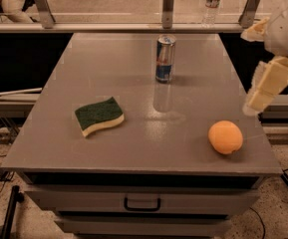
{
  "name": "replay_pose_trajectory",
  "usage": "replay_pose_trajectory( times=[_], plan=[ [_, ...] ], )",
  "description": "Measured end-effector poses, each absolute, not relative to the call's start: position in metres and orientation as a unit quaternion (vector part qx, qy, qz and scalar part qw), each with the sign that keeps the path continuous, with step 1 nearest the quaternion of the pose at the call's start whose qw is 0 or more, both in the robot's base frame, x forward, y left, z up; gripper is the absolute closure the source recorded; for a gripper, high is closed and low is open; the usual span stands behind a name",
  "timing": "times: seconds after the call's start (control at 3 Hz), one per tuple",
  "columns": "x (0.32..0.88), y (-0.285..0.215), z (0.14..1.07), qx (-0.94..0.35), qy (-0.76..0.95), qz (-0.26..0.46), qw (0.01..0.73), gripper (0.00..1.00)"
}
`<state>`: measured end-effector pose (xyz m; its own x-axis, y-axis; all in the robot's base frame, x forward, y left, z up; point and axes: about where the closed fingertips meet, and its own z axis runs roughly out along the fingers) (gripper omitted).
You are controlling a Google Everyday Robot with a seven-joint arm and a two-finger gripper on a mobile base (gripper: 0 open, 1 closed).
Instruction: Move redbull can near orange
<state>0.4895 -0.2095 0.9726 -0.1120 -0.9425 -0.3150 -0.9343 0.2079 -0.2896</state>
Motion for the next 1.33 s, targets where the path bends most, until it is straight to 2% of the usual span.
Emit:
replay_pose_trajectory(
  times=[0.67,1.33],
  plan=[
    [0.574,-0.161,0.966,-0.668,0.682,0.04,0.295,0.0],
    [0.63,-0.125,0.948,-0.668,0.659,0.086,0.336,0.0]
  ],
)
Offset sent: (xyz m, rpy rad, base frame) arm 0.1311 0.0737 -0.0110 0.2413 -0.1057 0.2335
